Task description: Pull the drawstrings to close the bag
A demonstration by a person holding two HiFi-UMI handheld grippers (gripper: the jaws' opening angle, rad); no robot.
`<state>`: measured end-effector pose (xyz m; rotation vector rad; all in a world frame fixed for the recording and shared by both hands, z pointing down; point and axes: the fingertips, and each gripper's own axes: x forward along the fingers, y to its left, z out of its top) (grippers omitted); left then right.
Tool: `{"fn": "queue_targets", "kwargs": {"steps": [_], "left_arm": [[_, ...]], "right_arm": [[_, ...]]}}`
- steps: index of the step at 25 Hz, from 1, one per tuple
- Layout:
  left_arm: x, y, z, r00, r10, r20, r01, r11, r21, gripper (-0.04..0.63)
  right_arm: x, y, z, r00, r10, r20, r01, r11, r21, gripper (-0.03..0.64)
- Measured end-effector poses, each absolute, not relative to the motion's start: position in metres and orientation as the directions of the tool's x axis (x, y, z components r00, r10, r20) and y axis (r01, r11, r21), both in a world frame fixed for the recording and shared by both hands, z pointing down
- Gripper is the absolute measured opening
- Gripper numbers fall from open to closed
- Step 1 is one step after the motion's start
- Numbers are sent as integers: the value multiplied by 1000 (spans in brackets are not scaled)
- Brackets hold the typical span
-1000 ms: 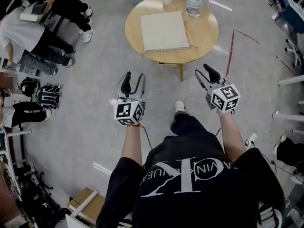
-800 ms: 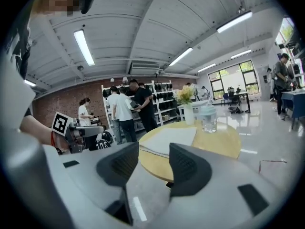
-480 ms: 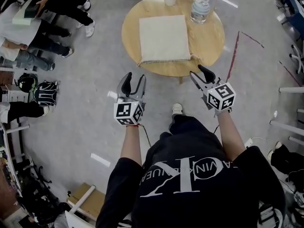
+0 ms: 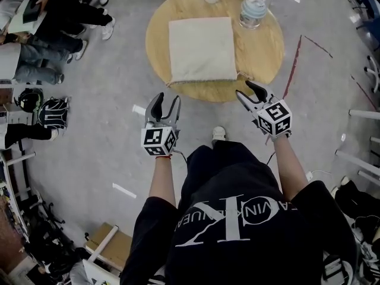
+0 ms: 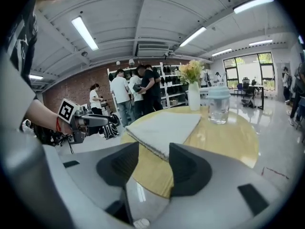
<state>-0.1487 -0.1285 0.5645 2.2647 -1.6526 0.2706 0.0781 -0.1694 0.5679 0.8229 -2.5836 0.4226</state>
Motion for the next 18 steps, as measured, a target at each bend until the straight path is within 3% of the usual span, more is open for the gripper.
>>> {"fn": "queue_targets", "kwargs": {"steps": [8,18], "left_arm": [[-162,-144,595,315,-848,427,-949,-291,122,213],[-177,-178,641,385,-732,562,-901,-430,57,213]], "right_arm": [[93,-199,601,-666,-442,601,-584,811,-50,167],[84,-222,627,-631,-327,703,-447,895,15,167]]}}
